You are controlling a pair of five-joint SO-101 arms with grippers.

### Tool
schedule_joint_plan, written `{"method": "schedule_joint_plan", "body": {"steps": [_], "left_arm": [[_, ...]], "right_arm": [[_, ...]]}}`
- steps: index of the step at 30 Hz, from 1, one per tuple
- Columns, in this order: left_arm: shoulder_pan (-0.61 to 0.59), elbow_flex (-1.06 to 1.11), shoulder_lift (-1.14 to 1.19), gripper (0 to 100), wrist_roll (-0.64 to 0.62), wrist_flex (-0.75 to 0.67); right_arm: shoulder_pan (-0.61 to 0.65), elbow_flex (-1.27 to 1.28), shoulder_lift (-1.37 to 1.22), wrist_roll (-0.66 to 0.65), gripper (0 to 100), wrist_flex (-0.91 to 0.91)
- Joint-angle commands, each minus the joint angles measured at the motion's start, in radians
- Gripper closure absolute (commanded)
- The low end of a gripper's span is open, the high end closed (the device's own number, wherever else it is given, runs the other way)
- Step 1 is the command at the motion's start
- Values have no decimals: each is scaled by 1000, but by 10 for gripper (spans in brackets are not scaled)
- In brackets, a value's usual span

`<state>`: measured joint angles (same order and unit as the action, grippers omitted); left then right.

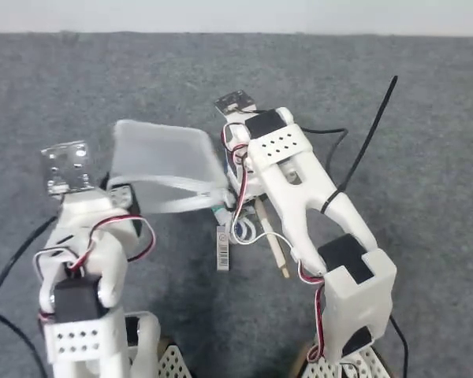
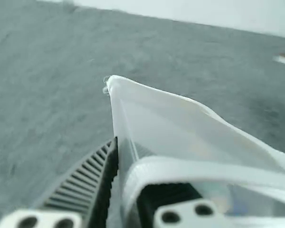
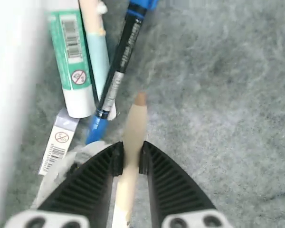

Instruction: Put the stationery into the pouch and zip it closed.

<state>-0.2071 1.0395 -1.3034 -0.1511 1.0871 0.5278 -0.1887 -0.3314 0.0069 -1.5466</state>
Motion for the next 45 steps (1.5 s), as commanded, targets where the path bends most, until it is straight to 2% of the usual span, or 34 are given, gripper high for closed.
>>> {"method": "schedule_joint_plan", "body": {"steps": [1, 7, 18, 20, 26, 32, 38, 45], "left_arm": [[58, -162, -17, 988, 31, 66], [66, -321, 17, 988, 28, 127], [63, -759, 457, 989, 21, 290], [61, -797, 508, 989, -18, 307], [54, -768, 563, 989, -44, 347], [-52, -704, 562, 989, -87, 293], [-106, -676, 565, 989, -89, 288], [-110, -641, 560, 989, -87, 242]], "right_arm": [[1, -28, 94, -5, 993, -15], [-8, -28, 96, -5, 993, -21], [-59, 40, 216, -5, 993, -15], [-70, 81, 254, -5, 993, 12], [-70, 212, 400, -5, 993, 64], [-68, 339, 576, -5, 993, 130], [-47, 522, 742, -5, 993, 283], [59, 778, 984, -5, 992, 476]]}}
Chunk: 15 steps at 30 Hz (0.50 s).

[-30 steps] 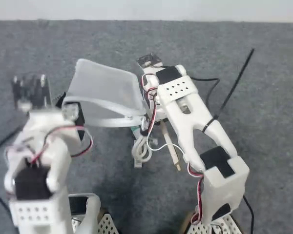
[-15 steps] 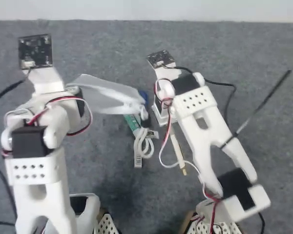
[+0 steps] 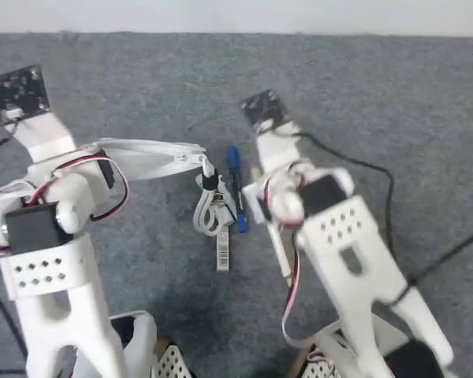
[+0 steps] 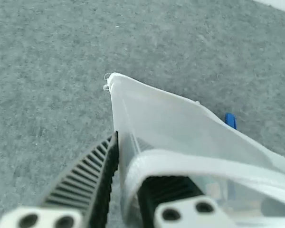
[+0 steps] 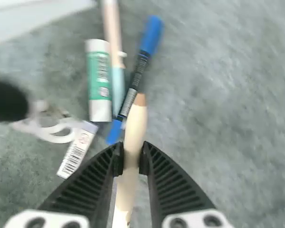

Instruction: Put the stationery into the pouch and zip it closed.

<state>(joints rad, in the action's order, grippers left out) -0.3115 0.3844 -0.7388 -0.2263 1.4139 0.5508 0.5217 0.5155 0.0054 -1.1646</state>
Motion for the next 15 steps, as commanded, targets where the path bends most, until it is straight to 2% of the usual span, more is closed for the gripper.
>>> {"method": "schedule_joint_plan", "body": {"steps": [1, 5, 10, 15], "left_arm": [[-6, 30, -5, 989, -12, -101], [-6, 71, -5, 990, -14, -157], [0, 71, -5, 990, -18, -153], [8, 64, -5, 990, -18, -160]], "right_arm": [[44, 109, 174, -3, 992, 133], [56, 278, 321, -3, 992, 282], [56, 414, 493, 15, 992, 392], [50, 535, 653, 221, 992, 496]]}}
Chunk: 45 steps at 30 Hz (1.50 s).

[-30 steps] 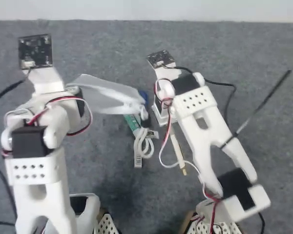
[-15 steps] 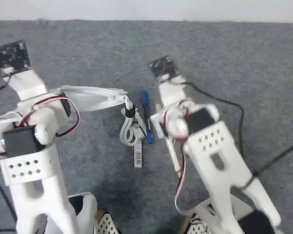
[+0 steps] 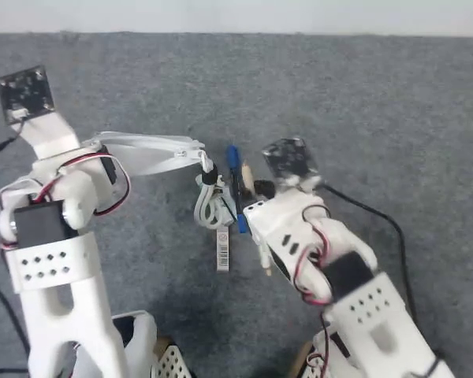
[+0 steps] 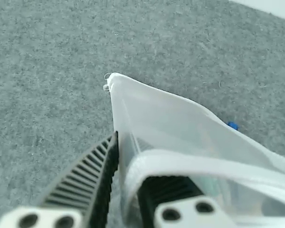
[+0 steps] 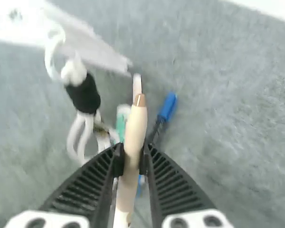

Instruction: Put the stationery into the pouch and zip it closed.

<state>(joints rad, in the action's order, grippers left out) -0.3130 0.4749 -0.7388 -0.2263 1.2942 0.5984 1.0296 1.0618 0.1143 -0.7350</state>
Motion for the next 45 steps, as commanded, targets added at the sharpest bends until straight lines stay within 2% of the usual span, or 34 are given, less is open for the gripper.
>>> {"method": "schedule_joint_plan", "body": {"steps": [1, 4, 9, 22, 26, 34, 41, 45], "left_arm": [[18, -27, -5, 990, -18, -40], [44, -27, -5, 990, -20, -43], [49, -27, 0, 990, -20, -54], [51, -24, 2, 990, -21, -54], [52, -24, 2, 990, -21, -54], [52, -21, 3, 990, -21, -68], [52, -22, 3, 990, -21, -68], [52, -22, 3, 989, -21, -68]], "right_arm": [[2, 55, 137, 147, 992, 93], [2, 144, 219, 210, 992, 193], [2, 265, 363, 207, 992, 338], [7, 298, 668, 207, 992, 377], [7, 298, 739, 207, 992, 487], [8, 298, 748, 207, 992, 693], [108, 298, 742, 206, 992, 831], [116, 296, 645, 114, 992, 952]]}}
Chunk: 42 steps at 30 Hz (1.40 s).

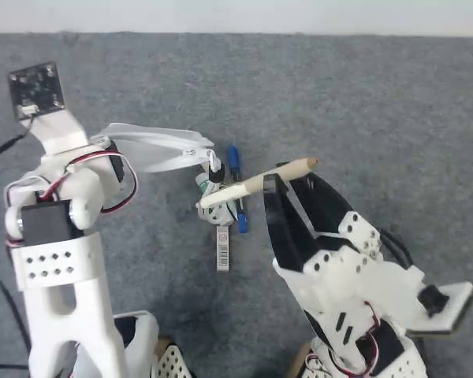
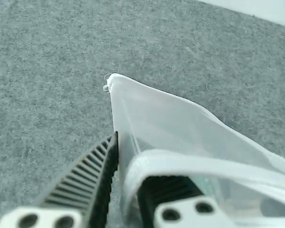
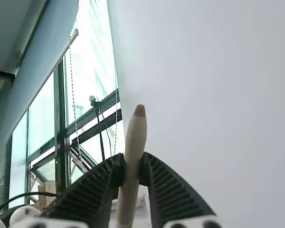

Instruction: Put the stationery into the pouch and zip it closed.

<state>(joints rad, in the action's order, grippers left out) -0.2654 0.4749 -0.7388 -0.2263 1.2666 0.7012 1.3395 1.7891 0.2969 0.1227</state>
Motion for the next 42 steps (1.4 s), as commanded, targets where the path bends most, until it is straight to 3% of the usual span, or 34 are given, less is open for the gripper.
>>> {"method": "schedule_joint_plan", "body": {"steps": [1, 15, 25, 30, 36, 42], "left_arm": [[5, -22, 3, 989, -21, -40], [2, -19, 2, 989, -21, -40], [-2, -18, 0, 989, -21, -38], [-2, -18, 2, 989, -21, -35], [-3, -4, -2, 989, -21, -40], [-3, -1, -3, 989, -44, -40]], "right_arm": [[13, -17, -124, -92, 992, 140], [51, -293, -817, -126, 992, 461], [84, -305, -1122, -298, 992, 679], [111, -232, -1208, -339, 992, 765], [222, -95, -1211, -574, 992, 831], [225, -35, -1222, -594, 992, 825]]}}
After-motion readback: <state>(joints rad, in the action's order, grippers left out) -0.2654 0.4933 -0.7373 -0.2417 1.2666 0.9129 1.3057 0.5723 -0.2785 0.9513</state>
